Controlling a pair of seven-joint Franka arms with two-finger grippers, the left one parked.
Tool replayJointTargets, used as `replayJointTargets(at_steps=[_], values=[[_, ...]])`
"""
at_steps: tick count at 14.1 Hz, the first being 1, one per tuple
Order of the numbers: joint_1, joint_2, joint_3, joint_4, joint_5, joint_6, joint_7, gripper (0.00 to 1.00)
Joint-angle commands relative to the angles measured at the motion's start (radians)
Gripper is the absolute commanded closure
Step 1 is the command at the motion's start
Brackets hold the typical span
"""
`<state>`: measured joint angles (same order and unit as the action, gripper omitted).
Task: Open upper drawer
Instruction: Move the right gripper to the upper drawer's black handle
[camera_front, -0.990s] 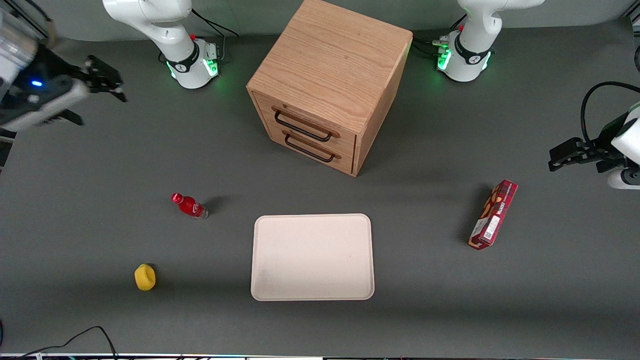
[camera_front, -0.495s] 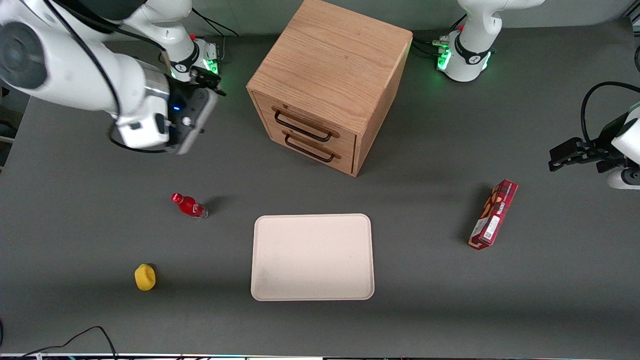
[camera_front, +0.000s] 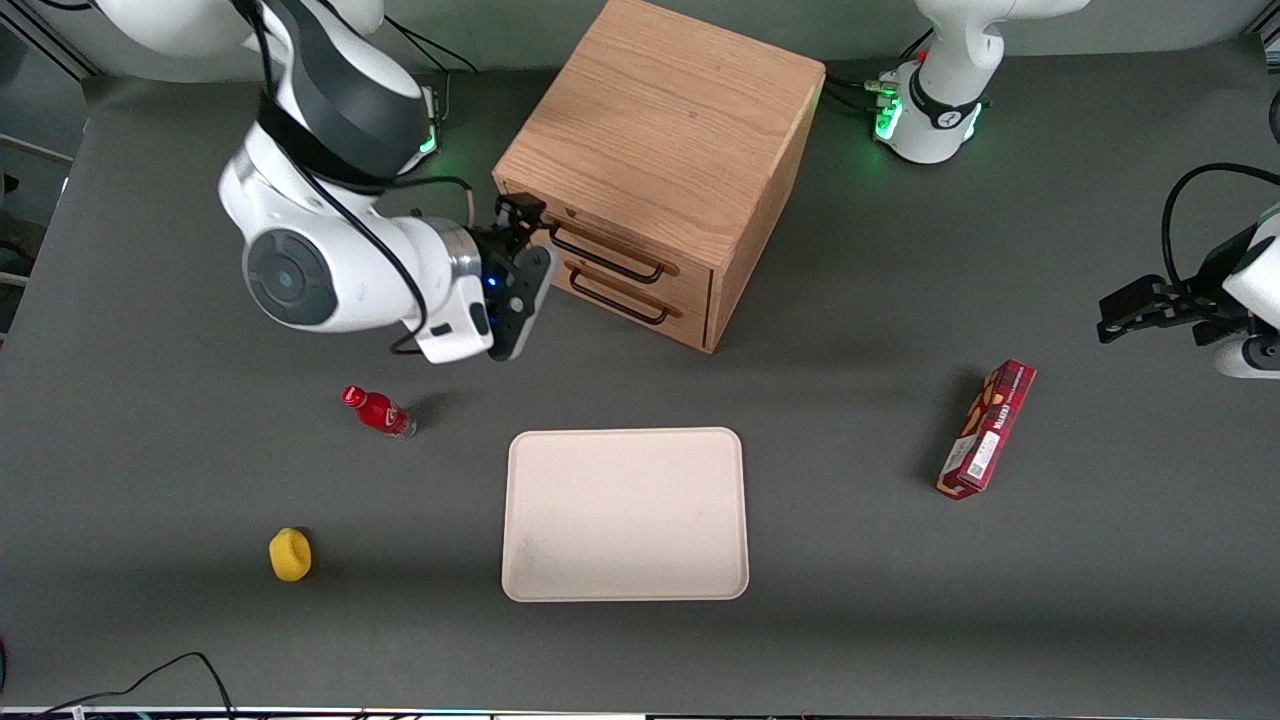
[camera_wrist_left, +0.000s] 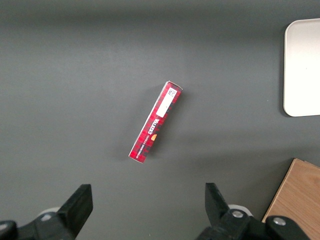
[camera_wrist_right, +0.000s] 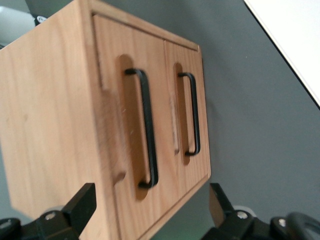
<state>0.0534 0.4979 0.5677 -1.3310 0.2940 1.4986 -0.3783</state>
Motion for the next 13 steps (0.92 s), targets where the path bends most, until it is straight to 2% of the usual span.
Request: replayJointTargets(at_steps=[1,5,13], values=[[0.012,0.008,0.006,-0.075,0.02,0.113,0.015,0.0],[0.046,0.034,0.009,-0.128,0.007,0.201,0.062,0.0],[0.04,0.008,0.057,-0.263,0.004,0.293,0.061,0.0]])
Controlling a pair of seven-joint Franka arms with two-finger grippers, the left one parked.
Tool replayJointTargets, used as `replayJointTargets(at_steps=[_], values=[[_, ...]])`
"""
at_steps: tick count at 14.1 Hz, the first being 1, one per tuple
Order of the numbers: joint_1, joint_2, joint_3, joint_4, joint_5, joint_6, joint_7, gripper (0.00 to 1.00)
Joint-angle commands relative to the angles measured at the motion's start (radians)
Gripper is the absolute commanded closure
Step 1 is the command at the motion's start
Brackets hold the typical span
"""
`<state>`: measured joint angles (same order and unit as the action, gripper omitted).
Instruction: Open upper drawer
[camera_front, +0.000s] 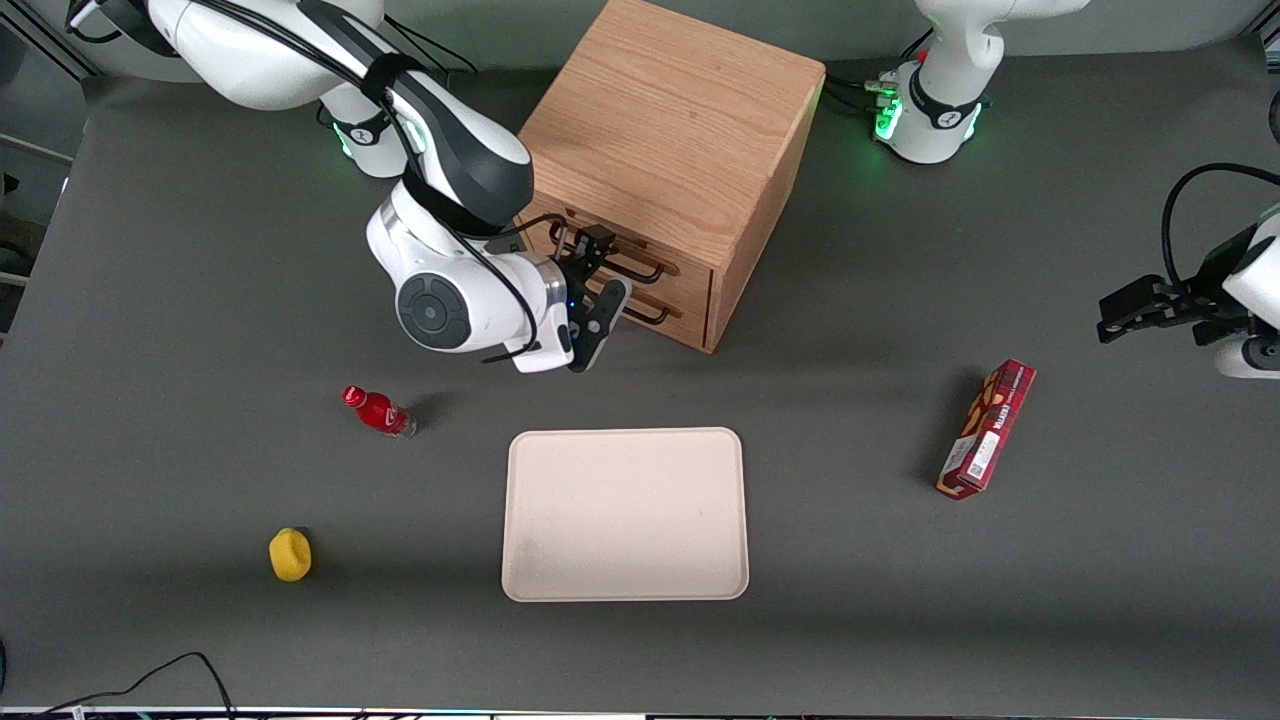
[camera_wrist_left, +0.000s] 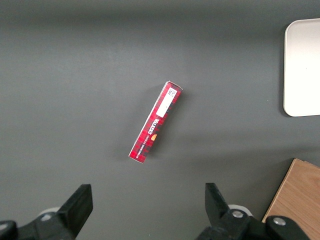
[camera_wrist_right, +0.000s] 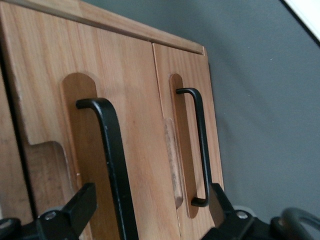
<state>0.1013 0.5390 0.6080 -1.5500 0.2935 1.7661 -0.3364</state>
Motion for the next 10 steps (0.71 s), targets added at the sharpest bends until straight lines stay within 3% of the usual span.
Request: replayJointTargets(at_steps=[1,10], values=[[-0.009,-0.033,0.015,-0.048,0.004,0.026,0.019,0.0],[-0.015,-0.002,0.006,-0.036,-0.111,0.067,0.02,0.0]])
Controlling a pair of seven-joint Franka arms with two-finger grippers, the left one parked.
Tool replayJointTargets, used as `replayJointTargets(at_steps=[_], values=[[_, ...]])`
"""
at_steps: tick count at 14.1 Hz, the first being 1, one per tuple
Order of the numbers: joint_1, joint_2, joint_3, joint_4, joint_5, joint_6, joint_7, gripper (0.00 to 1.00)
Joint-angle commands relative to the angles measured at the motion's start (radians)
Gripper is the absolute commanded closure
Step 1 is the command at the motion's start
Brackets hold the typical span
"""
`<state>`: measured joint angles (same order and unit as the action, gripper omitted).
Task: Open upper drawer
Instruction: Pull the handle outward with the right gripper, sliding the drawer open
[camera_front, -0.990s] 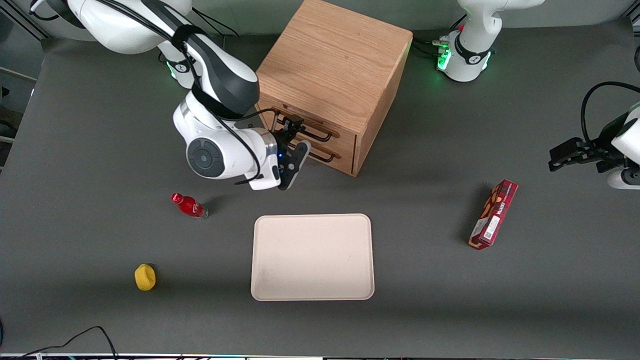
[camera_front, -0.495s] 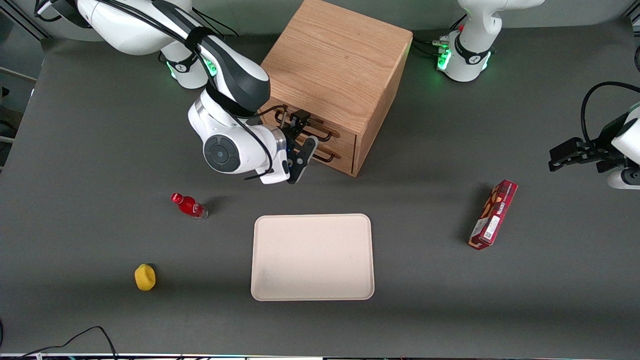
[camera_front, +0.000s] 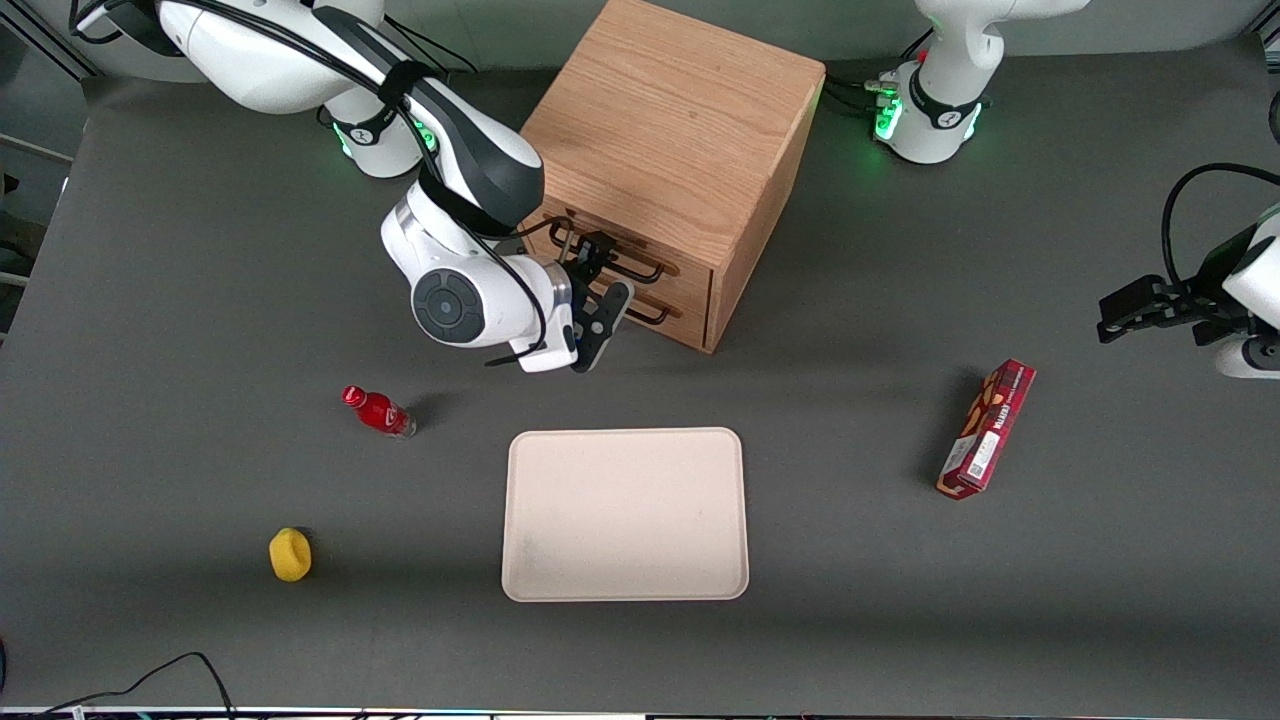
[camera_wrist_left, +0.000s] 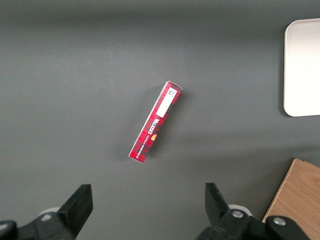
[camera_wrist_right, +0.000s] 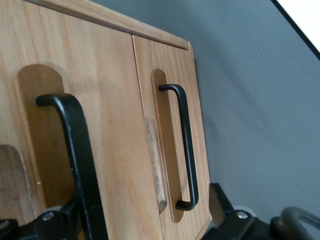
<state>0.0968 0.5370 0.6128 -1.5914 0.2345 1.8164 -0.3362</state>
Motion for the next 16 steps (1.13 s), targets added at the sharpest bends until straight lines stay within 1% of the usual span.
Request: replayJointTargets(at_steps=[1,2,4,6,7,11,13,16], values=[[-0.011,0.007,-0.005,0.025,-0.053,0.017,0.02,0.0],[-0.012,0.014,-0.007,0.046,-0.069,0.014,0.017,0.0],[-0.012,0.063,-0.007,0.123,-0.153,-0.027,0.022,0.0],[-0.012,0.115,-0.013,0.233,-0.172,-0.115,0.022,0.0],[-0.012,0.127,-0.027,0.263,-0.184,-0.135,0.022,0.0],[-0.006,0.146,-0.068,0.292,-0.195,-0.14,0.013,0.0],[-0.005,0.165,-0.068,0.32,-0.227,-0.143,0.011,0.0],[-0.005,0.208,-0.084,0.428,-0.245,-0.218,0.008,0.0]])
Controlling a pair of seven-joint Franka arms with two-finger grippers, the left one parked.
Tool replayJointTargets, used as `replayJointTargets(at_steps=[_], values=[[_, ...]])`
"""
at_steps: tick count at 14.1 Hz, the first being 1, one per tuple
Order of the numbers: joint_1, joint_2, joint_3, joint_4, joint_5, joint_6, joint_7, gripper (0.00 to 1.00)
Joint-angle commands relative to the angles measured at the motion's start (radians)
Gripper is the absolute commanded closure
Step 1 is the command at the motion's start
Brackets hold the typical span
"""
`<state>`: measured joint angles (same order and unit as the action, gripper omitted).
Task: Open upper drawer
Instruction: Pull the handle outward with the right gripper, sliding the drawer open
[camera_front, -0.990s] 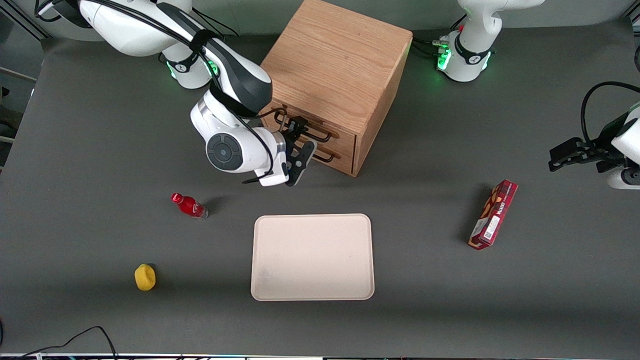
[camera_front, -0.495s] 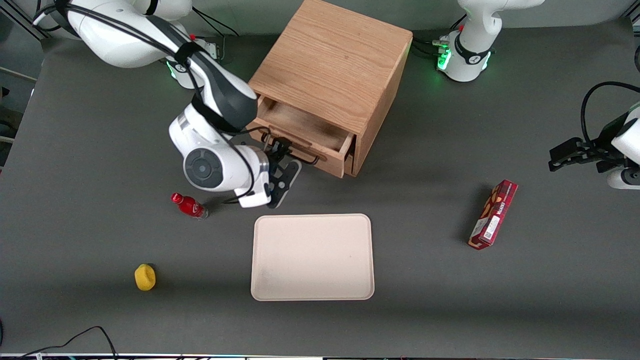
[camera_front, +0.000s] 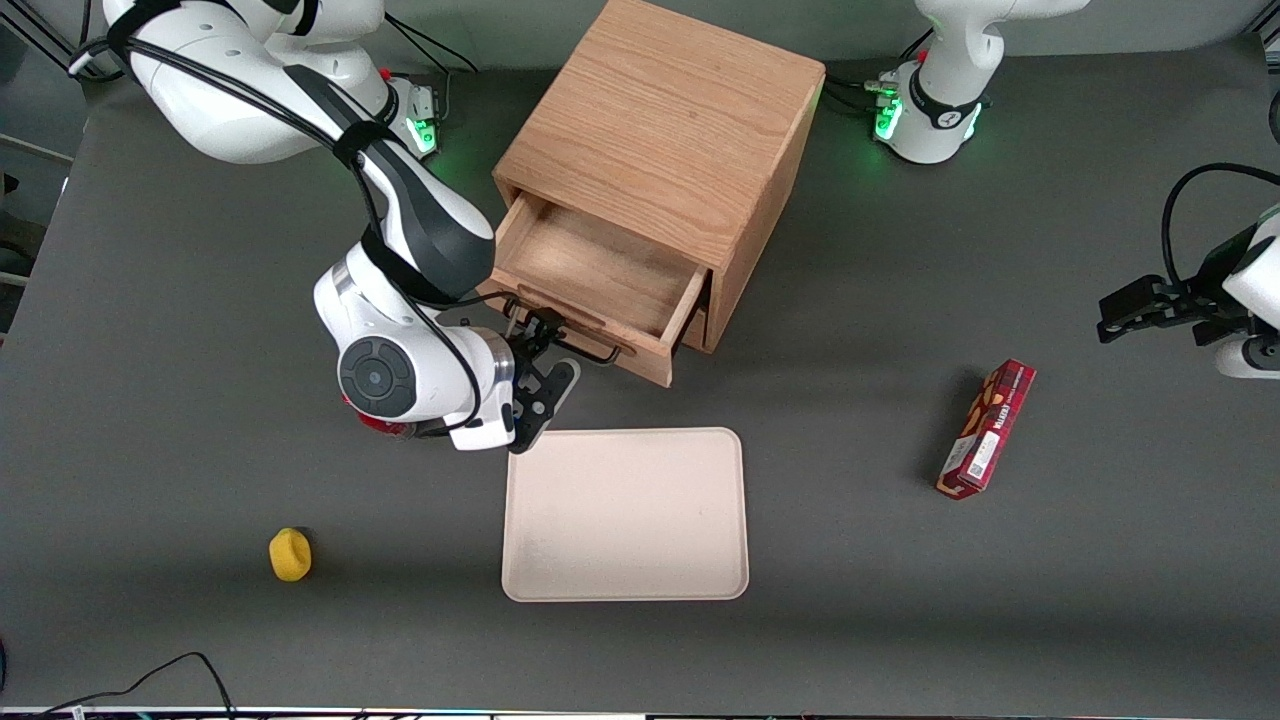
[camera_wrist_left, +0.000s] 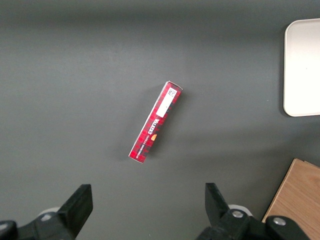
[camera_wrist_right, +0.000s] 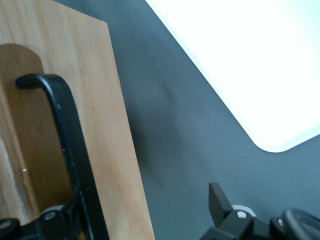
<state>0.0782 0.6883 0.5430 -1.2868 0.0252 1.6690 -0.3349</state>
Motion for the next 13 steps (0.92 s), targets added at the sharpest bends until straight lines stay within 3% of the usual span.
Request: replayJointTargets(at_steps=[1,8,13], values=[[0.014,0.065,-0.017,0.15,-0.041,-0.089,-0.007,0.0],[0.014,0.082,-0.107,0.216,-0.047,-0.092,-0.142,0.0],[0.014,0.074,-0.11,0.253,-0.045,-0.142,-0.148,0.0]])
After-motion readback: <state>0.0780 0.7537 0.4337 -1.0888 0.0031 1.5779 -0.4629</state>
